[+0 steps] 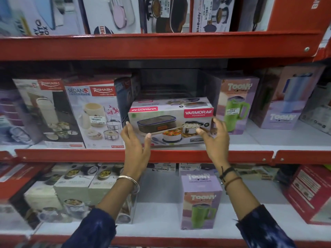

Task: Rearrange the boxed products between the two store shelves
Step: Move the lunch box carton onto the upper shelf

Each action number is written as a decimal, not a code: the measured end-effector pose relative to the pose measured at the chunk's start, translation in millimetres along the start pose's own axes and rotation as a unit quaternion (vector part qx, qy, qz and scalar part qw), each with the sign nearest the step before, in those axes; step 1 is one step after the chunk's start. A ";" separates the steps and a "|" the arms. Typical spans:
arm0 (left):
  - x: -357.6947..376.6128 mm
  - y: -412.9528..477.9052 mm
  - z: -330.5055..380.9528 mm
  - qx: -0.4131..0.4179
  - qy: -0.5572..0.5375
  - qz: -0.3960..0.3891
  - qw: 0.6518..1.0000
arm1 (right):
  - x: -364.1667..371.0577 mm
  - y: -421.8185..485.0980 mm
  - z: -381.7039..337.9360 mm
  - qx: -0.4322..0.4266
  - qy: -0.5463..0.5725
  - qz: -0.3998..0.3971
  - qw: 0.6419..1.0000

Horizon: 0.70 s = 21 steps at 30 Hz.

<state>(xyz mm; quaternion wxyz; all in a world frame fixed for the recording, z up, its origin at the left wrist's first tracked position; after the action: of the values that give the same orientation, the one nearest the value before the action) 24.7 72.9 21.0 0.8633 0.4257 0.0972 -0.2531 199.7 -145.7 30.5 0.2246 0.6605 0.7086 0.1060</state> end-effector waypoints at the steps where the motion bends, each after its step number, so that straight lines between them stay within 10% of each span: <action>1: 2.5 -0.4 -5.9 -0.002 -0.001 -0.005 1.000 | 5.4 -1.6 2.4 -0.002 -0.005 0.001 1.000; 21: 36.5 -23.6 -26.3 0.077 0.092 -0.070 0.990 | 28.8 -23.3 19.6 -0.022 -0.124 -0.035 0.991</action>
<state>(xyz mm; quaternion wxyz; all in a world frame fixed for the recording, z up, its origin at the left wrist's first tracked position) 44.8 68.6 -25.4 0.7953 0.5049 0.1861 -0.2792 187.2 -122.7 -2.1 0.3288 0.6381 0.6955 0.0313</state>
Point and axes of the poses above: each hand's wrist, its own y-axis towards the middle knuckle, its own x-axis out of the palm, z = x × y, the point moved 10 cm from there along y, towards the middle knuckle, and after that the axes turned 9 degrees about x, right-handed, at the moved point
